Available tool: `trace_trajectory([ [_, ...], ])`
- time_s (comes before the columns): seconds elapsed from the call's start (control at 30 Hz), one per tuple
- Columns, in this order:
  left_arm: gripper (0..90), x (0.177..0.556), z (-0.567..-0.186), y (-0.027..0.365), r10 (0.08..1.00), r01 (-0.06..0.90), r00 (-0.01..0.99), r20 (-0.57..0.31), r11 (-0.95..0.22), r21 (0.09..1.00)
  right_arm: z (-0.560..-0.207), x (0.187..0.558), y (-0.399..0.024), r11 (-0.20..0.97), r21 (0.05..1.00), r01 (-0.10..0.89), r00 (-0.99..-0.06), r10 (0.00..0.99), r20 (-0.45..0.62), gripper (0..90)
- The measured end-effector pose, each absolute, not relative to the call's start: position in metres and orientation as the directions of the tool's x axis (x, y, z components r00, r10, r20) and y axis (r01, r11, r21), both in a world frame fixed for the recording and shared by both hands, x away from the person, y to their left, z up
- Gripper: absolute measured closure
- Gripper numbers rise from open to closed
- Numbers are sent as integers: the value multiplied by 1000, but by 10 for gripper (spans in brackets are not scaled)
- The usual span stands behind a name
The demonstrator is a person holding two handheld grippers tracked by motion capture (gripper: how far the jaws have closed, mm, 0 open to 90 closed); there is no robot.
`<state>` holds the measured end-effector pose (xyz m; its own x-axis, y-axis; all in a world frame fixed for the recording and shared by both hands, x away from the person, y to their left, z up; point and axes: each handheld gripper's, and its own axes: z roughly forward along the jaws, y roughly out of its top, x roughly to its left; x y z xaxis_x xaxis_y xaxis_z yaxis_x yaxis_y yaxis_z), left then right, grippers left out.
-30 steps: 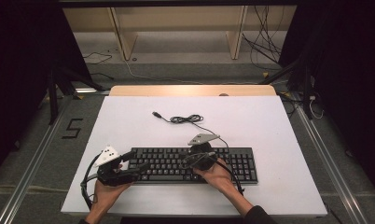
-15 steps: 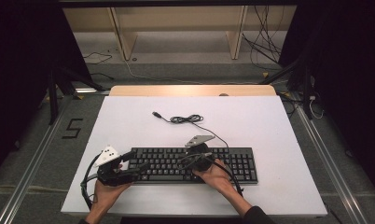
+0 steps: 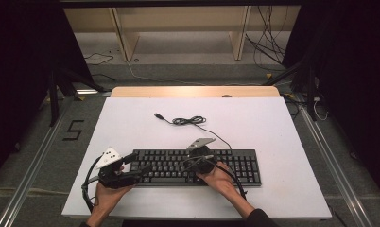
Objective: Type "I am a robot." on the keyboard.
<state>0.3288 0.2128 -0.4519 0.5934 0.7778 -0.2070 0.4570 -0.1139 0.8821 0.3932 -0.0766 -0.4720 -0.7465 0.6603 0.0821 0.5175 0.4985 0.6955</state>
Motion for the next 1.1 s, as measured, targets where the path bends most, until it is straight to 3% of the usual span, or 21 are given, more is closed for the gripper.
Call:
trace_trajectory([
  [0.2,248,328,-452,212,778,458,592,-209,-112,882,-474,391,-74,516,694,502,-746,665,45,900],
  [0.5,250,330,-453,212,781,462,588,-209,-113,880,-466,392,-83,436,735,520,-729,675,115,900],
  [0.6,256,330,-453,212,784,464,586,-204,-119,878,-462,389,-85,415,753,511,-730,672,126,859],
  [0.77,311,331,-454,210,785,474,586,-202,-129,871,-455,386,-92,375,782,498,-736,660,153,719],
  [0.83,357,333,-455,209,786,484,582,-208,-130,865,-454,385,-94,360,791,495,-741,650,167,598],
  [0.9,420,334,-457,207,781,490,588,-212,-136,861,-452,382,-95,351,799,488,-744,646,170,514],
  [0.93,460,334,-457,207,781,490,588,-212,-136,861,-452,382,-95,351,799,488,-744,646,170,514],
  [0.97,492,336,-458,205,783,499,585,-210,-144,854,-450,380,-96,343,807,481,-747,643,172,449],
  [1.1,647,341,-459,199,782,507,596,-185,-187,841,-447,375,-99,333,815,474,-748,640,174,383],
])
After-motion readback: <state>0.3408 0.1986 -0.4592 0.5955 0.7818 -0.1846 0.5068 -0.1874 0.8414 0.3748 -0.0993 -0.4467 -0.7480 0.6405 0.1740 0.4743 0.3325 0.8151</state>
